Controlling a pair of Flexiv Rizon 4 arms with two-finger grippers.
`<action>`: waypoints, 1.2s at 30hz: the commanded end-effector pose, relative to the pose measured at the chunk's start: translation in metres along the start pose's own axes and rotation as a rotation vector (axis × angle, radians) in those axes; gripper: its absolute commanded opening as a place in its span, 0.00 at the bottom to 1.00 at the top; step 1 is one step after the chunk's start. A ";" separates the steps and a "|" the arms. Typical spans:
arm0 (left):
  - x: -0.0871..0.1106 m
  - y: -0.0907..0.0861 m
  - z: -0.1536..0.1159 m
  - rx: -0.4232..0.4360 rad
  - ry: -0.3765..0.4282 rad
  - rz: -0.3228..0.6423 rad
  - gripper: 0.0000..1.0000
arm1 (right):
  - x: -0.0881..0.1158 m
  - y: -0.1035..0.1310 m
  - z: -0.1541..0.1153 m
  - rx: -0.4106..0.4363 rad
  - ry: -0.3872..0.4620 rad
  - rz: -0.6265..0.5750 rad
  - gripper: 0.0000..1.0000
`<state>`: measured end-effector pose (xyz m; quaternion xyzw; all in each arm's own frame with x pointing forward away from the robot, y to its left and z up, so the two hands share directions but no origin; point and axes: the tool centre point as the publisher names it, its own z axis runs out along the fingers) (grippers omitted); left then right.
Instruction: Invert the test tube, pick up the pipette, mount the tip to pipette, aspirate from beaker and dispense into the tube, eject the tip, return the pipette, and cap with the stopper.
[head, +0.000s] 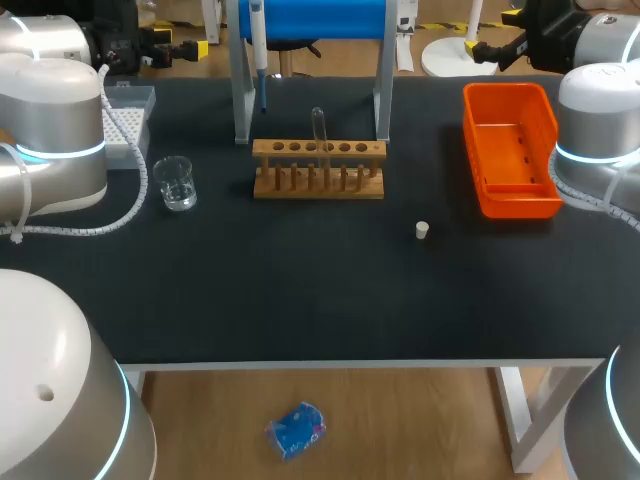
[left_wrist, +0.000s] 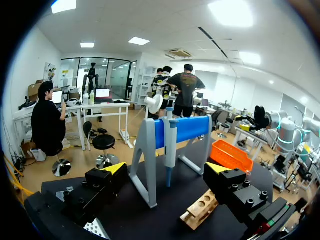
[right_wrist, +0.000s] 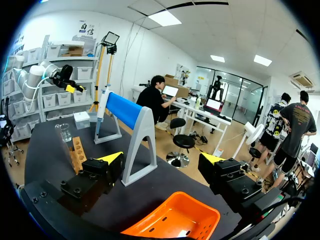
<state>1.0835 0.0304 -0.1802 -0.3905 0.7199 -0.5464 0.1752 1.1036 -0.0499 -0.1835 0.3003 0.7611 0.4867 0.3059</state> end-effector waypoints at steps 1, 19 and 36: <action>0.000 0.001 0.000 0.004 -0.002 0.001 1.00 | 0.000 0.000 0.000 -0.001 0.000 0.000 1.00; 0.000 0.001 0.000 0.004 -0.002 0.001 1.00 | 0.000 0.000 0.000 -0.001 0.000 0.000 1.00; 0.021 0.003 -0.005 -0.039 0.121 0.140 1.00 | 0.043 0.018 -0.062 -0.198 0.284 0.052 1.00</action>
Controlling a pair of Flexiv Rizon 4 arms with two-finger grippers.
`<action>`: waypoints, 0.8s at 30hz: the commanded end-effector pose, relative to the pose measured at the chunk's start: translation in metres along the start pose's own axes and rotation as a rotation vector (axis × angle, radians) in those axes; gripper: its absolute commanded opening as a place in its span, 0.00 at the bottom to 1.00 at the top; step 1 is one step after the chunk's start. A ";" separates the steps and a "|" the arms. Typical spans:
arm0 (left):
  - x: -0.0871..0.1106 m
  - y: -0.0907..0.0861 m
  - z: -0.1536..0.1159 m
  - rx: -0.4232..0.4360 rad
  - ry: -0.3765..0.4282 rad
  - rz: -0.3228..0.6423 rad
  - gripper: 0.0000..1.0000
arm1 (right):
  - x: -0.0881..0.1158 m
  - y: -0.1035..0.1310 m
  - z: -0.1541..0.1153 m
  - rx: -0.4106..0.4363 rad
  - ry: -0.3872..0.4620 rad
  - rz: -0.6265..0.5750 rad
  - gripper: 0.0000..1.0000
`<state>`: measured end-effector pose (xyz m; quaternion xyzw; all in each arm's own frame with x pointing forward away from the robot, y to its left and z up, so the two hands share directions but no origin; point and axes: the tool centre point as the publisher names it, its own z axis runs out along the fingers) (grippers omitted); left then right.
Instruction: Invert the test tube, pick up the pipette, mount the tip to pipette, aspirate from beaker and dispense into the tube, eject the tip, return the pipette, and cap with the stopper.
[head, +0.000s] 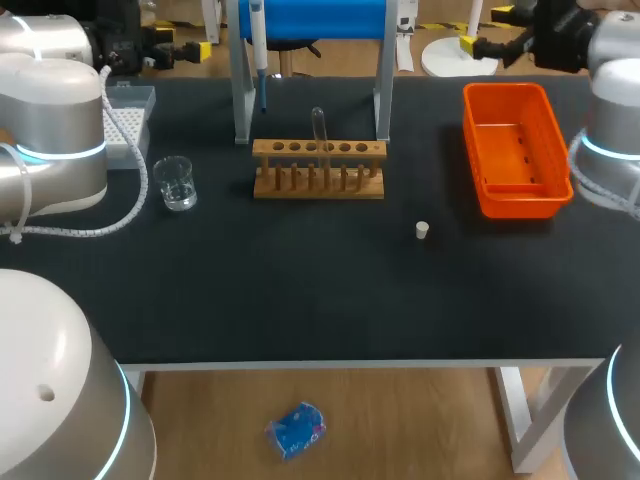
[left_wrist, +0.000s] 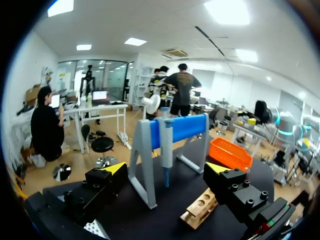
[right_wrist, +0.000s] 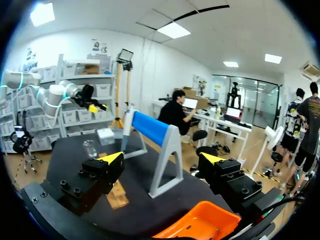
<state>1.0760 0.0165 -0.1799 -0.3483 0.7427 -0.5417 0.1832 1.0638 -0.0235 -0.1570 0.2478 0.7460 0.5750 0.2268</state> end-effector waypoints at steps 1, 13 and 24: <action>0.010 0.003 -0.012 -0.038 0.110 0.077 1.00 | 0.014 -0.004 -0.040 -0.068 0.095 -0.012 1.00; 0.055 0.037 -0.048 -0.255 0.435 0.276 1.00 | 0.060 0.001 -0.074 -0.125 0.477 -0.136 1.00; 0.058 0.039 -0.049 -0.286 0.440 0.309 1.00 | 0.060 0.001 -0.074 -0.125 0.477 -0.136 1.00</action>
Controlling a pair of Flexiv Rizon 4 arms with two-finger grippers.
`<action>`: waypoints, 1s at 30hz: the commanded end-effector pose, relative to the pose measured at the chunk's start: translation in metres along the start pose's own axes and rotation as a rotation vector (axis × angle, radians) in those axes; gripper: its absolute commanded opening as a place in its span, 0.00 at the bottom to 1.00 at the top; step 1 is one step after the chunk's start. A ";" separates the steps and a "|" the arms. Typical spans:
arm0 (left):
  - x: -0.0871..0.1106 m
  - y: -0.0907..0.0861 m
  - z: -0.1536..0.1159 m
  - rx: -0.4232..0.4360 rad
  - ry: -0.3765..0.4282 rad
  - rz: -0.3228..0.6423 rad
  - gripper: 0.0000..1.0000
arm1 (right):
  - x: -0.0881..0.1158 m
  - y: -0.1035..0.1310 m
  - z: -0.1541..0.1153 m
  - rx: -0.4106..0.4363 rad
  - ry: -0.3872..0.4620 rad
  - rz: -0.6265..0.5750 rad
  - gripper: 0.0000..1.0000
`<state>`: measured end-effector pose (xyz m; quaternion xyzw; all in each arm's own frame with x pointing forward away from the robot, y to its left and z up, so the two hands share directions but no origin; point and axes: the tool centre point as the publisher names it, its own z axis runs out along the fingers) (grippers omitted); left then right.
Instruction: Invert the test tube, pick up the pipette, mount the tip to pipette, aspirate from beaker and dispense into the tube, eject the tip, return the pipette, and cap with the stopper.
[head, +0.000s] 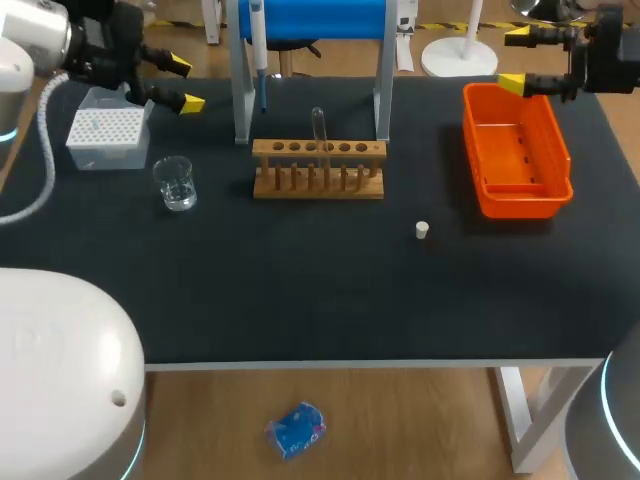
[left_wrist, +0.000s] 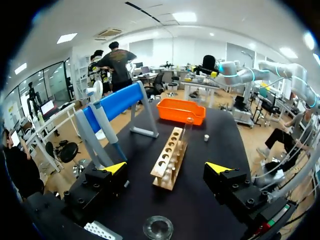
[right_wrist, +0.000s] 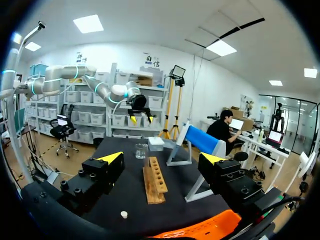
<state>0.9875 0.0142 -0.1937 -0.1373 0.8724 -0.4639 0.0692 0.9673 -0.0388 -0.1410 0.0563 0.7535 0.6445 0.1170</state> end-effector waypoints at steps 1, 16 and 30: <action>-0.004 -0.001 0.000 -0.016 0.046 -0.001 1.00 | -0.004 -0.001 0.000 0.000 0.051 0.000 1.00; 0.023 0.016 0.037 0.019 0.100 0.032 1.00 | 0.037 -0.032 0.054 -0.021 0.118 0.046 1.00; 0.026 0.020 0.046 0.033 0.072 0.023 1.00 | 0.062 -0.049 0.125 -0.054 0.219 0.043 1.00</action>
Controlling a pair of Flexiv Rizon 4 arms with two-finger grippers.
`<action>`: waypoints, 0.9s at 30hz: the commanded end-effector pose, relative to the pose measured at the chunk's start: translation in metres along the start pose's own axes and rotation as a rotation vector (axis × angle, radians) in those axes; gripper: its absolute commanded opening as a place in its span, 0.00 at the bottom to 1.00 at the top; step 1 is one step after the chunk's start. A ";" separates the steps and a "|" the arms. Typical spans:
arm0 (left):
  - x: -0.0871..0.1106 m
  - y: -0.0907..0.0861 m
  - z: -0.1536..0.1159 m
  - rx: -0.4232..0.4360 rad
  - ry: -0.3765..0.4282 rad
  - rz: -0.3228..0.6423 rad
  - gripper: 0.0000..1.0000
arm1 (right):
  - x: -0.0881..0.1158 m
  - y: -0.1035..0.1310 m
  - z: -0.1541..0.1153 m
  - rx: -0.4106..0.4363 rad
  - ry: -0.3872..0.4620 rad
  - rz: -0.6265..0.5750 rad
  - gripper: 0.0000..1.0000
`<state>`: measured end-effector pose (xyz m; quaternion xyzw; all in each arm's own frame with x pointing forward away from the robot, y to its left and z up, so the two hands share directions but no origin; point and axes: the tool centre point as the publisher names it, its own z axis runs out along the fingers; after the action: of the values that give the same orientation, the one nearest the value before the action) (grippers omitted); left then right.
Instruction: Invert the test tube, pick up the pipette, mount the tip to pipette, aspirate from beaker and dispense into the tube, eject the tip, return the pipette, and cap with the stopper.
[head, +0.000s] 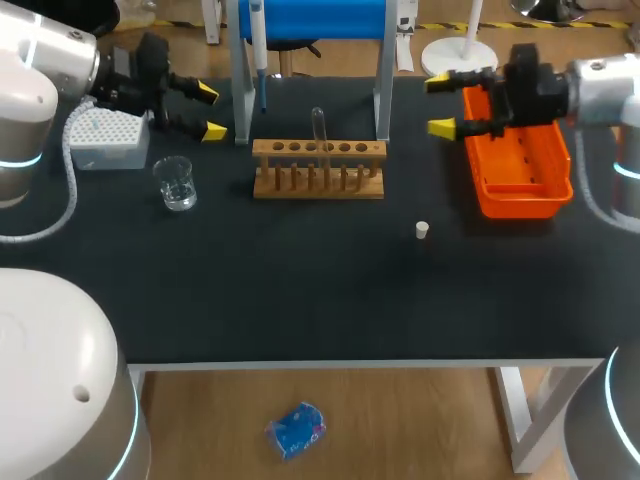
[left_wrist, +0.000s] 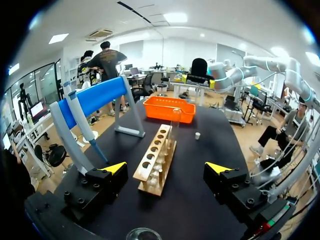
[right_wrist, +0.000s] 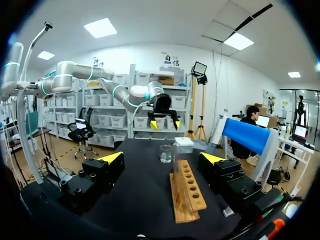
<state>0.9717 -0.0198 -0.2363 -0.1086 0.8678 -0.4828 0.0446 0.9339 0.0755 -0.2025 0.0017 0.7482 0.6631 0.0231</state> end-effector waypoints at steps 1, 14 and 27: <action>0.001 0.000 -0.001 -0.002 -0.002 -0.001 1.00 | -0.007 -0.009 0.014 -0.017 0.006 -0.002 1.00; 0.001 0.000 -0.001 -0.002 -0.002 -0.001 1.00 | -0.008 -0.013 0.018 0.000 0.020 0.003 1.00; 0.001 0.000 -0.001 -0.002 -0.002 -0.001 1.00 | -0.020 -0.047 0.065 0.099 0.044 -0.031 1.00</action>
<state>0.9705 -0.0193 -0.2361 -0.1089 0.8678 -0.4828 0.0454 0.9489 0.1248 -0.2528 -0.0204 0.7790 0.6264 0.0185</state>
